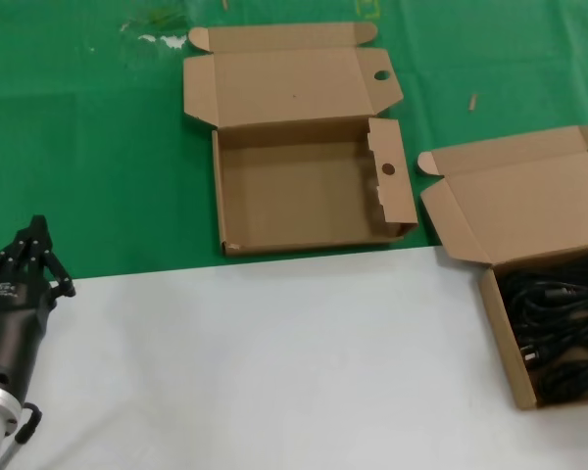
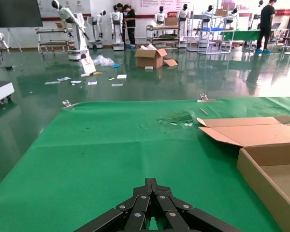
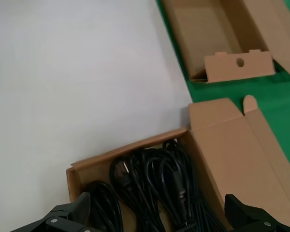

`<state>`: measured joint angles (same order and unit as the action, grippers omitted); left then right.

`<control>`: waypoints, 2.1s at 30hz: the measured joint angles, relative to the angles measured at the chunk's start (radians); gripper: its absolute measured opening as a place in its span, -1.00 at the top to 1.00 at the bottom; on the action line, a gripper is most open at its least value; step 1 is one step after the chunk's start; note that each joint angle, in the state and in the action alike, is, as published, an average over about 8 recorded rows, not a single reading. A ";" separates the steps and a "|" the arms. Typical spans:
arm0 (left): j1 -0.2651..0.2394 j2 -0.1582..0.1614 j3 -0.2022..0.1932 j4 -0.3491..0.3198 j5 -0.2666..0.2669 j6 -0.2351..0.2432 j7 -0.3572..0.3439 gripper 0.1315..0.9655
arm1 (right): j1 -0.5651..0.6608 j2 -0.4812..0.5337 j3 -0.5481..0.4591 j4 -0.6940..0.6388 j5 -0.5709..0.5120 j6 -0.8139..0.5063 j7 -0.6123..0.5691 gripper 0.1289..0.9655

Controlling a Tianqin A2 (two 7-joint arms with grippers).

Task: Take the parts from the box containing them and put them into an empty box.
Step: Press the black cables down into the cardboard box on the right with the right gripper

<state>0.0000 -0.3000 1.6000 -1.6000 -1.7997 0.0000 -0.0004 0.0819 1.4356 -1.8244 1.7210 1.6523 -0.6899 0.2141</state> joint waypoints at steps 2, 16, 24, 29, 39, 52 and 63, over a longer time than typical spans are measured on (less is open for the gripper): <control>0.000 0.000 0.000 0.000 0.000 0.000 0.000 0.98 | 0.032 -0.039 -0.009 -0.015 -0.041 -0.029 -0.015 -1.00; 0.000 0.000 0.000 0.000 0.000 0.000 0.000 0.98 | 0.208 -0.275 -0.071 -0.171 -0.237 -0.124 -0.120 -1.00; 0.000 0.000 0.000 0.000 0.000 0.000 0.000 0.98 | 0.272 -0.341 -0.078 -0.249 -0.279 -0.147 -0.155 -0.95; 0.000 0.000 0.000 0.000 0.000 0.000 0.000 0.98 | 0.289 -0.361 -0.076 -0.269 -0.290 -0.159 -0.159 -0.89; 0.000 0.000 0.000 0.000 0.000 0.000 0.000 0.98 | 0.308 -0.387 -0.073 -0.282 -0.309 -0.175 -0.164 -0.58; 0.000 0.000 0.000 0.000 0.000 0.000 0.000 0.98 | 0.333 -0.406 -0.071 -0.307 -0.327 -0.190 -0.177 0.10; 0.000 0.000 0.000 0.000 0.000 0.000 0.000 0.98 | 0.339 -0.409 -0.066 -0.312 -0.327 -0.203 -0.172 0.48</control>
<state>0.0000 -0.3000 1.6000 -1.6000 -1.7997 0.0000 -0.0004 0.4209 1.0265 -1.8909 1.4086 1.3254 -0.8933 0.0424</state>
